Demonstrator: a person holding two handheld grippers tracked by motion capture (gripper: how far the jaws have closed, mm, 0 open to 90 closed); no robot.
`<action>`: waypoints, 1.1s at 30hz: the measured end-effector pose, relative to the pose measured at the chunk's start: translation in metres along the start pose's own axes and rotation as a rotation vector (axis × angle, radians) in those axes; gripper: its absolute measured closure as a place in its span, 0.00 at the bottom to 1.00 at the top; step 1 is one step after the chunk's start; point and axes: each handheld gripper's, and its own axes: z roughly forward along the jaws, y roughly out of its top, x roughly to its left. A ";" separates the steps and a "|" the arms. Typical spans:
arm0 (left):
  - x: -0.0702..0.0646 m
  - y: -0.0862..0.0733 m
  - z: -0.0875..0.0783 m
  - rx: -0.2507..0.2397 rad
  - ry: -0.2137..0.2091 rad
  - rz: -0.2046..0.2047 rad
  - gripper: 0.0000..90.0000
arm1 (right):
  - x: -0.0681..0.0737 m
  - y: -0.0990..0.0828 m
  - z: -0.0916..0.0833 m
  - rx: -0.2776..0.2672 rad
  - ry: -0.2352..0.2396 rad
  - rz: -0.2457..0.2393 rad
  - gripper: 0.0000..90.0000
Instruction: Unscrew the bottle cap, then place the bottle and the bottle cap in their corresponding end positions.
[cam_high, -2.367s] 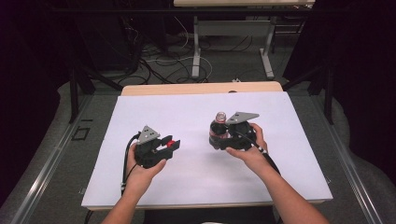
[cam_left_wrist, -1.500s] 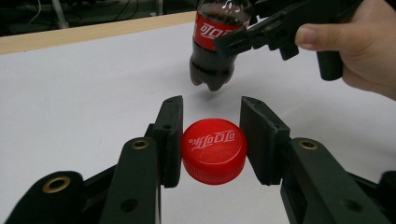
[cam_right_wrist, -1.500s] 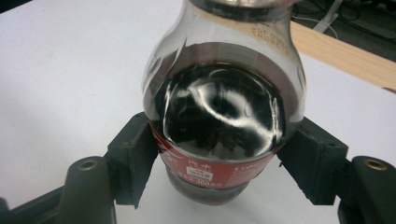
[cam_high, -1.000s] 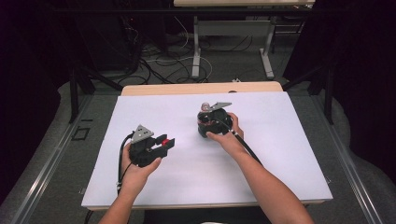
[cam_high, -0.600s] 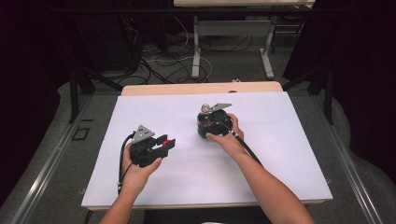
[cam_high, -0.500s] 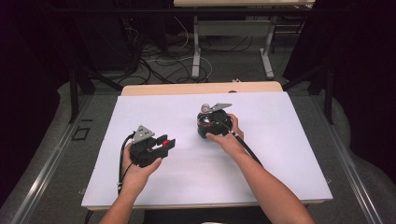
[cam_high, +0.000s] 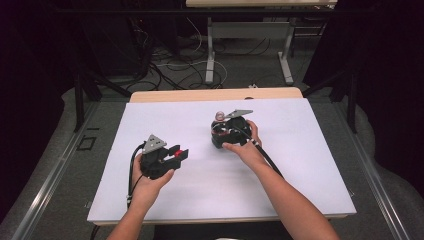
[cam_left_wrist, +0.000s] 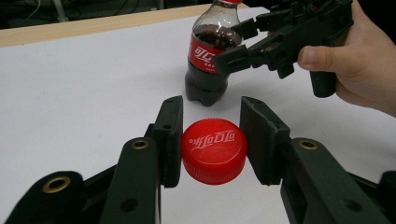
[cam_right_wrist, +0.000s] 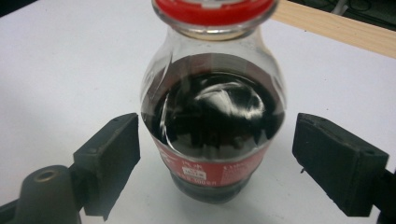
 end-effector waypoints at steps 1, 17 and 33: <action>-0.001 0.000 0.001 -0.007 0.004 -0.002 0.68 | -0.001 -0.001 -0.001 -0.012 -0.001 0.000 0.16; -0.009 0.000 0.026 0.037 -0.033 0.021 0.68 | -0.006 -0.018 -0.035 -0.010 -0.015 0.028 0.00; -0.035 -0.011 0.084 0.099 -0.115 0.054 0.68 | -0.012 -0.049 -0.092 -0.045 -0.032 0.055 0.00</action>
